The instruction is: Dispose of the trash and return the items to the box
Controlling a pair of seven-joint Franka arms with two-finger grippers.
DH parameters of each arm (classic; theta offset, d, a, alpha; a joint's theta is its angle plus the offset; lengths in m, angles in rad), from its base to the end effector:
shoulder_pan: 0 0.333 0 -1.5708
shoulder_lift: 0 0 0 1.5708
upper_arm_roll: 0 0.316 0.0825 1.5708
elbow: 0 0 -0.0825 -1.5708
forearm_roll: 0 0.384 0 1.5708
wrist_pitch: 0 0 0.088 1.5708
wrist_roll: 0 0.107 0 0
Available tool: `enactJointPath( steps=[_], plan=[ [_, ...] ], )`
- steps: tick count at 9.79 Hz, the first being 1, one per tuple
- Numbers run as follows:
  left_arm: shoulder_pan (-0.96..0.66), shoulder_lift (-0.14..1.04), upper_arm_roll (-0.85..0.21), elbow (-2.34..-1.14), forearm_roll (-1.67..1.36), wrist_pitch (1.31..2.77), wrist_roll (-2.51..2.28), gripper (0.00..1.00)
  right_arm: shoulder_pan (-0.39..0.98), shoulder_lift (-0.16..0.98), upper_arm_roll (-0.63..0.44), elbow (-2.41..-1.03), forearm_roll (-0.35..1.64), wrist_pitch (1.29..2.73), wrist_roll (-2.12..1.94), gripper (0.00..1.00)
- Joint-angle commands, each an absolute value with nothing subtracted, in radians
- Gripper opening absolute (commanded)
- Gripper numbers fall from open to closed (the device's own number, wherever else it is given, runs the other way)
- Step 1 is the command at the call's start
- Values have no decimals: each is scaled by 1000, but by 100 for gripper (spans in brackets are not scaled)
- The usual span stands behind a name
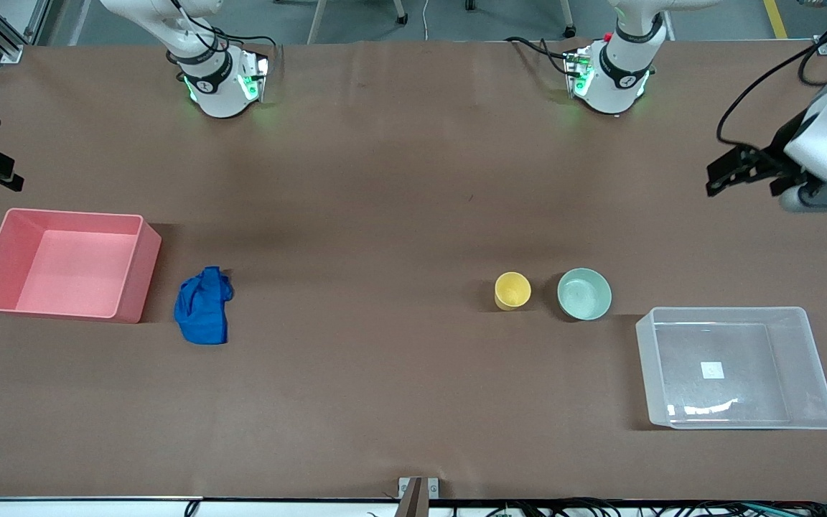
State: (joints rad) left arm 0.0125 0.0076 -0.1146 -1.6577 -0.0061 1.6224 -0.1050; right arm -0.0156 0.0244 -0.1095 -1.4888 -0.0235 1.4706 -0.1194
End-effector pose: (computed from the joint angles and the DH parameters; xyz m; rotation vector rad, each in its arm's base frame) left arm 0.5553 -0.0573 0.5836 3.1384 0.0052 -0.0680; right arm 0.5476 -0.0707 0.6408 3.1201 -0.0118 -0.0707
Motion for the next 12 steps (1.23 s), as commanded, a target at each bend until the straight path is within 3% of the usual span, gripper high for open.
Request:
enactJointPath(
  steps=[1,3,5,7,8,9,12],
  plan=[
    [14,-2,-117,-1852,-8,1786,-135,100,-18,17,-104,-1552,-25,1547,-121,100],
    [14,3,-117,-2012,-9,1990,-141,100,-15,32,-103,-1673,-25,1702,-121,100],
    [12,35,-118,-2185,-15,2252,-149,100,-14,137,-103,-1694,-25,1778,-123,100],
    [6,115,-118,-2248,-15,2420,-204,99,3,249,-103,-1698,-25,1865,-120,99],
    [6,162,-121,-2276,-15,2515,-206,92,6,297,-103,-1710,-25,1918,-112,99],
    [6,208,-126,-2275,-15,2543,-207,84,21,331,-103,-1735,-23,1990,-110,99],
    [8,287,-168,-2273,-15,2623,-285,76,37,435,-101,-1786,-23,2156,-106,99]
  ],
)
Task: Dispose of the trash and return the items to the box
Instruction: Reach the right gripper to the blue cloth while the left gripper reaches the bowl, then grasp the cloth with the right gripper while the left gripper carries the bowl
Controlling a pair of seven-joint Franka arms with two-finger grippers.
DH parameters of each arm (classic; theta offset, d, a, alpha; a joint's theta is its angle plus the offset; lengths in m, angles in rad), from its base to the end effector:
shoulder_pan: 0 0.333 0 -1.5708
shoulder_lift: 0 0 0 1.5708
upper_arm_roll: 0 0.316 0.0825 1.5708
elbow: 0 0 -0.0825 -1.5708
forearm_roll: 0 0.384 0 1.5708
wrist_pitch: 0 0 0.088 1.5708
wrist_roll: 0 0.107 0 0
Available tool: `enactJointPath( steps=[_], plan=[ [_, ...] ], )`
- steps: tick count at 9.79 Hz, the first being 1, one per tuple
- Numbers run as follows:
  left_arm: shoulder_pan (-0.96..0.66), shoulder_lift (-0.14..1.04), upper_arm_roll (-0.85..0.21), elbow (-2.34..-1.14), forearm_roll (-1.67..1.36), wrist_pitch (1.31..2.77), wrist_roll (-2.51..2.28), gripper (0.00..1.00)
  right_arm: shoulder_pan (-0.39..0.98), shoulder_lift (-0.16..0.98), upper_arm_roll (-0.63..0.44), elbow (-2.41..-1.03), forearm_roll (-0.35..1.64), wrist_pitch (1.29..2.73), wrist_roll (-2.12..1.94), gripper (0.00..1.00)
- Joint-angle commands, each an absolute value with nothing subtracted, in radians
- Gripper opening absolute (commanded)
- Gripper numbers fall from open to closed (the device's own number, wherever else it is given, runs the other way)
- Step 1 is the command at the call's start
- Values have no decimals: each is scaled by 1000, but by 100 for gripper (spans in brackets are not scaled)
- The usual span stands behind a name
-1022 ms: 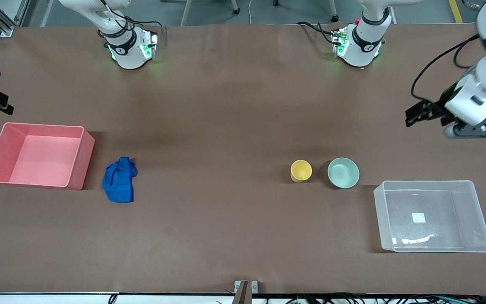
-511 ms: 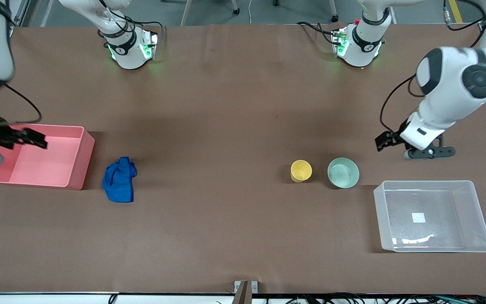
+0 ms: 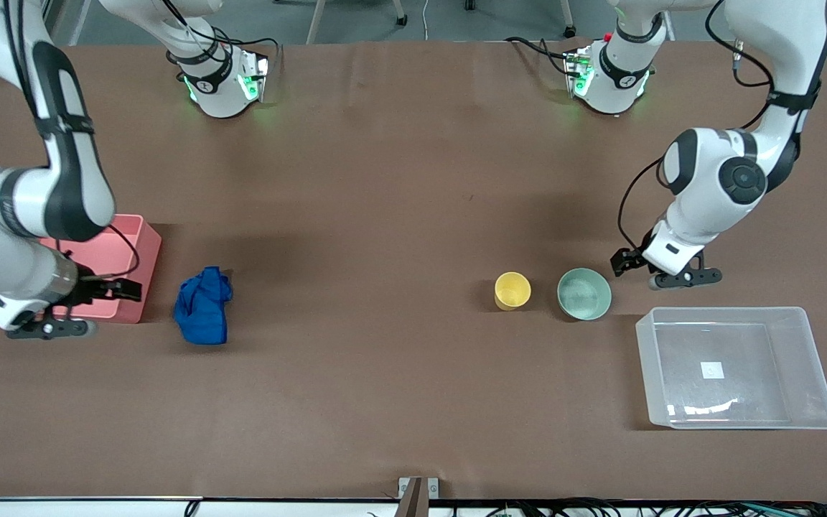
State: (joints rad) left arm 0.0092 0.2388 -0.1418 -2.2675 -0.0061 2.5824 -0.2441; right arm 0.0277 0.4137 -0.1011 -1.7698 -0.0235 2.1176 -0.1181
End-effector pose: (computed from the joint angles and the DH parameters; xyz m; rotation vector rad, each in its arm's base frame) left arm 0.5404 -0.0722 0.2617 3.0833 0.1880 0.1084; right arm 0.6435 -0.0433 0.3246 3.0840 0.0999 -0.1073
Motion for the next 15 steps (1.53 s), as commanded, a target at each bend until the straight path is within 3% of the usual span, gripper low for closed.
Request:
enactJointPath(
  steps=[1,5,6,7,8,9,11,13,14,15],
  plan=[
    [5,320,-170,-2272,-15,2667,-305,73,47,471,-101,-1787,-21,2207,-106,99],
    [8,403,-175,-2224,-15,2684,-308,54,69,560,-92,-1789,40,2336,-104,97],
    [8,422,-175,-2212,-14,2684,-308,41,71,577,-92,-1796,40,2361,-104,97],
    [6,429,-175,-2204,-15,2684,-308,18,72,581,-92,-1819,41,2406,-104,97],
    [6,440,-175,-2200,-14,2686,-308,7,78,586,-92,-1847,41,2460,-104,90],
    [6,442,-175,-2189,-15,2684,-310,2,81,592,-92,-1871,41,2497,-104,78],
    [12,390,-176,-2177,-15,2674,-308,0,83,592,-92,-1881,41,2502,-104,67],
    [15,301,-175,-2098,-15,2488,-308,0,83,592,-92,-1882,41,2499,-104,65],
    [18,272,-170,-1997,-15,2326,-305,0,83,592,-92,-1893,41,2503,-104,57],
    [23,267,-163,-1900,-11,2201,-293,0,84,592,-92,-1894,41,2500,-104,30]
  ],
)
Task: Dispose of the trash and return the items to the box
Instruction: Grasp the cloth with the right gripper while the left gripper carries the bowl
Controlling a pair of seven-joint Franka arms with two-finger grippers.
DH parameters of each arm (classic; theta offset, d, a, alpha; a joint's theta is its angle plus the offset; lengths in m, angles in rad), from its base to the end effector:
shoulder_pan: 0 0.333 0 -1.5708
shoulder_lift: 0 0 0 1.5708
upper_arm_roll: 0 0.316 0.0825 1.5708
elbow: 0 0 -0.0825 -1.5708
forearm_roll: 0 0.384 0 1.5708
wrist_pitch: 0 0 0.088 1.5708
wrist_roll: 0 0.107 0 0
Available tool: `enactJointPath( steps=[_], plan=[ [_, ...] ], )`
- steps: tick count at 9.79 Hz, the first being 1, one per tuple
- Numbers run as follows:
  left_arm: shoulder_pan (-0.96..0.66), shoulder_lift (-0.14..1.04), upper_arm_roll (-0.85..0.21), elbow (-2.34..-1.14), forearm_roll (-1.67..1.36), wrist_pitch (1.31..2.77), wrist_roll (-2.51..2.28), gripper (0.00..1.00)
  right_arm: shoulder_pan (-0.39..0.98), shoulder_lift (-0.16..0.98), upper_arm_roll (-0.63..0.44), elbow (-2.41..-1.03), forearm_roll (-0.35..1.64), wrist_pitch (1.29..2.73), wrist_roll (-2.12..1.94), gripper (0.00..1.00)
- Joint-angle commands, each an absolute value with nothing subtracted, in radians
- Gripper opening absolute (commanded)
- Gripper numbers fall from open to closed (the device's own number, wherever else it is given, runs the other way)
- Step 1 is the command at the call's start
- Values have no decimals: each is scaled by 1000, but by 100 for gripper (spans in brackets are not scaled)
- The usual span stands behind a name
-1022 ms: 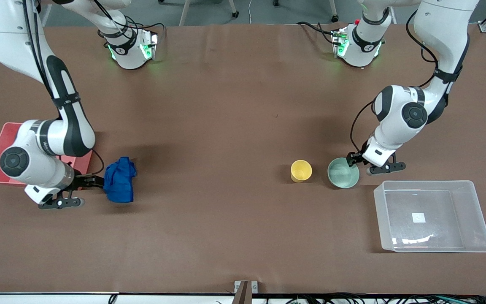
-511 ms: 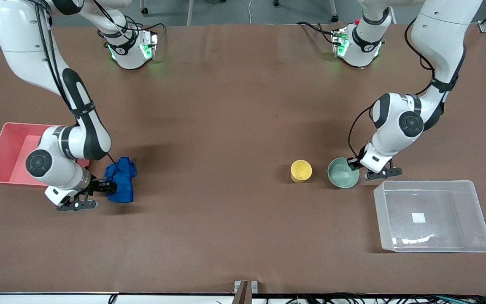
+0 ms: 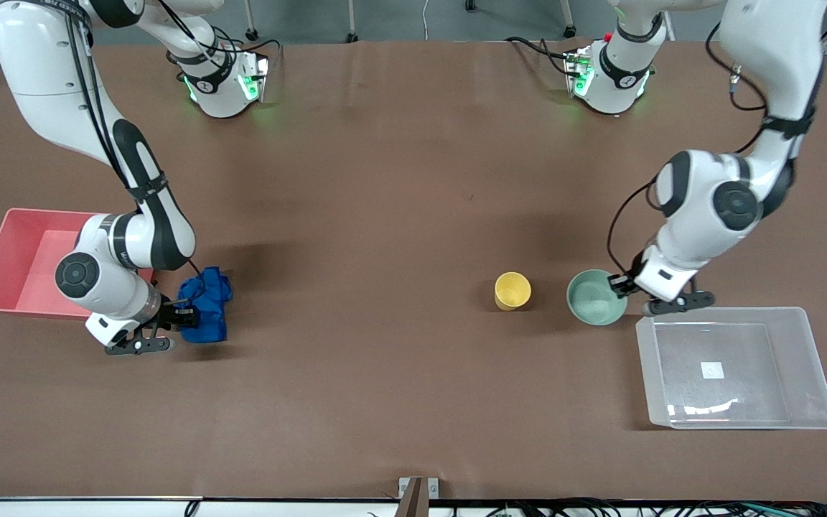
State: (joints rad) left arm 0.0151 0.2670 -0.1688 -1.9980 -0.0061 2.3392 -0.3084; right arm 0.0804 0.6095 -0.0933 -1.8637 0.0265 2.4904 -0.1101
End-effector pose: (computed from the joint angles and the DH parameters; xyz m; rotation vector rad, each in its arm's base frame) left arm 0.5999 -0.0893 0.3358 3.0642 0.2555 0.0995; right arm 0.6414 -0.0053 0.1907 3.1000 0.1451 0.0276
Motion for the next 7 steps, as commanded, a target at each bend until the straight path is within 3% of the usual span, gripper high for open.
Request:
enactJointPath(
  steps=[1,2,3,7],
  plan=[
    [46,275,-163,-1828,1,2121,-290,0,86,592,-92,-1894,41,2493,-104,13],
    [66,291,-161,-1784,24,2102,-258,0,87,592,-92,-1894,41,2493,-104,5],
    [116,307,-161,-1763,72,2102,-208,0,87,592,-92,-1894,41,2493,-104,3],
    [230,522,-163,-1521,104,2102,145,0,86,578,-92,-1885,41,2461,-89,3]
  ],
)
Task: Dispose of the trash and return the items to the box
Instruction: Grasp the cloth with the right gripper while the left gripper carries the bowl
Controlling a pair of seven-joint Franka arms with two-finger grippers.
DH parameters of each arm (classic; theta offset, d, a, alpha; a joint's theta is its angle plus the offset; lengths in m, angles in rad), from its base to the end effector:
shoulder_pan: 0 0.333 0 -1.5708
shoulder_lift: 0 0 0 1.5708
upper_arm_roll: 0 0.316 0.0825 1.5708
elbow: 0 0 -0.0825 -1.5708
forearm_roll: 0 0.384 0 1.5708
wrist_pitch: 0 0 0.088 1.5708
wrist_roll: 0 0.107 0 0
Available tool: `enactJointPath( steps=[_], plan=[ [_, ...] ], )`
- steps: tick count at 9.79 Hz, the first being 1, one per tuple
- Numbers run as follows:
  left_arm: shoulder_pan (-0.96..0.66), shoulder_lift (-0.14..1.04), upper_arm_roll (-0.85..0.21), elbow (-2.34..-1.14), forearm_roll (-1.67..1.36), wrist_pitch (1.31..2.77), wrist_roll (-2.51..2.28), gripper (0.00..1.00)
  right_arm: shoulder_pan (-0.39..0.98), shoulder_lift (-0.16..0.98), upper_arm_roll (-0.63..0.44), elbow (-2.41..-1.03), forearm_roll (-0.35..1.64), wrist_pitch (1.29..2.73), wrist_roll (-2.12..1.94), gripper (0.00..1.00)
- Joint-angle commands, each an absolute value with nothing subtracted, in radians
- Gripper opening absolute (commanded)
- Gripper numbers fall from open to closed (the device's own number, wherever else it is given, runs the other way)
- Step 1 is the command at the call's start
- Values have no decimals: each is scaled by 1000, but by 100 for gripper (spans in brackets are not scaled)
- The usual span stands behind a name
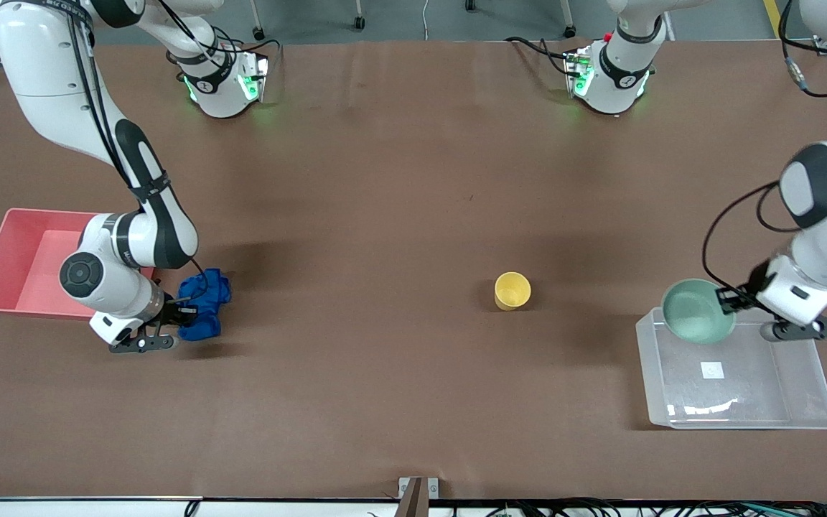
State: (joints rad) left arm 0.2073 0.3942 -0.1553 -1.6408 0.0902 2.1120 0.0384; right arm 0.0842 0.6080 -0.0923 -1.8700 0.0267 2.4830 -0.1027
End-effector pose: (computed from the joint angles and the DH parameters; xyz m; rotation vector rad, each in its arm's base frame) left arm 0.6717 0.0509 0.3977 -3.1150 0.0242 -0.1267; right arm 0.6386 -0.0024 0.1885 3.1019 0.1400 0.0091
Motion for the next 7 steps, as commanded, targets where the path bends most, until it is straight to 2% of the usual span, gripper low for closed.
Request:
enactJointPath(
  steps=[1,4,7],
  plan=[
    [248,582,-163,-1478,100,2102,229,0,80,559,-92,-1873,41,2430,-89,3],
    [262,704,-164,-1396,97,2109,317,0,46,470,-95,-1784,40,2222,-98,3],
    [268,781,-164,-1353,95,2118,328,0,-12,339,-95,-1778,40,2076,-121,3]
  ],
)
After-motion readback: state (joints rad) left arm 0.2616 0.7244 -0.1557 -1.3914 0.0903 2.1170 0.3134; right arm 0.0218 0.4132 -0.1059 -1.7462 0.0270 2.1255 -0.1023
